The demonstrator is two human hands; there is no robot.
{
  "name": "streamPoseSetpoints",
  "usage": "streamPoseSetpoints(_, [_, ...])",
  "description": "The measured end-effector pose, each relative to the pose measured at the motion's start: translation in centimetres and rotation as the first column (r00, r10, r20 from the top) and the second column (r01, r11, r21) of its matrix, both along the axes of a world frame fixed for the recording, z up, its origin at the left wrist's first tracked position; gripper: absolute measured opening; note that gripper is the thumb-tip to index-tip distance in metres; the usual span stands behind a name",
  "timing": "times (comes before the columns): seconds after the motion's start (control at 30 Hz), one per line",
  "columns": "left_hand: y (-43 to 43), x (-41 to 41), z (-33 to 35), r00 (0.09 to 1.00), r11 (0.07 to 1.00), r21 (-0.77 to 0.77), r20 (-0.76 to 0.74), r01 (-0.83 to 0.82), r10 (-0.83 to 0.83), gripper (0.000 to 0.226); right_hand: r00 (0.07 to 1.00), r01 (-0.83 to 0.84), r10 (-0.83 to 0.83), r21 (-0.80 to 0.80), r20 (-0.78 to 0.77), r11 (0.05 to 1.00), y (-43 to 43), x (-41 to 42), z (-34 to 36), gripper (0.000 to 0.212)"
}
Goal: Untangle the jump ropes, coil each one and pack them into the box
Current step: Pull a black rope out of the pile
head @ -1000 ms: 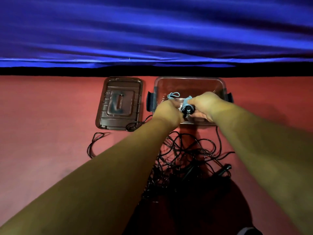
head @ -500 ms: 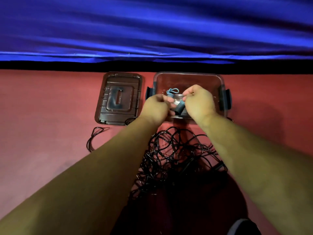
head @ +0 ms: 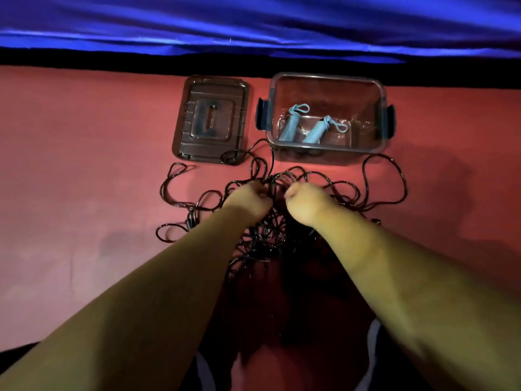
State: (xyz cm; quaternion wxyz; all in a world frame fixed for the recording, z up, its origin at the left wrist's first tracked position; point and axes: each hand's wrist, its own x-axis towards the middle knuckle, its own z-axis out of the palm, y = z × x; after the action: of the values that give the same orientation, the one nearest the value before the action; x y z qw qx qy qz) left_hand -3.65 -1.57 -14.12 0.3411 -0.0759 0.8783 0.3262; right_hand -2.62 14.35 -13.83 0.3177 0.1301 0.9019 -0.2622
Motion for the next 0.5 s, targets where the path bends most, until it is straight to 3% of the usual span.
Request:
streamPoseSetpoints(0.07, [0.3, 1.4, -0.3, 0.995, 0.994, -0.054, 0.022, 0.093, -0.092, 0.040, 0.995, -0.004, 0.004, -0.004, 0.098, 1.000, 0.8, 2.0, -1.5, 0.033])
streamPoseSetpoints(0.2, [0.9, 1.6, -1.1, 0.988, 0.979, -0.134, 0.031, 0.155, -0.152, 0.061, 0.995, 0.062, -0.058, -0.042, 0.081, 0.997, 1.4, 2.6, -3.0, 0.040])
streamPoseSetpoints(0.37, [1.7, 1.1, -0.8, 0.974, 0.947, -0.232, 0.017, 0.222, -0.224, 0.039, 0.997, 0.076, -0.077, -0.049, -0.029, 0.996, 1.7, 2.2, -3.0, 0.039])
streamPoseSetpoints(0.5, [1.8, 1.2, -1.1, 0.980, 0.968, -0.156, 0.016, 0.196, -0.196, 0.022, 0.960, 0.145, -0.140, 0.001, -0.244, 0.989, 3.7, 2.2, -2.7, 0.023])
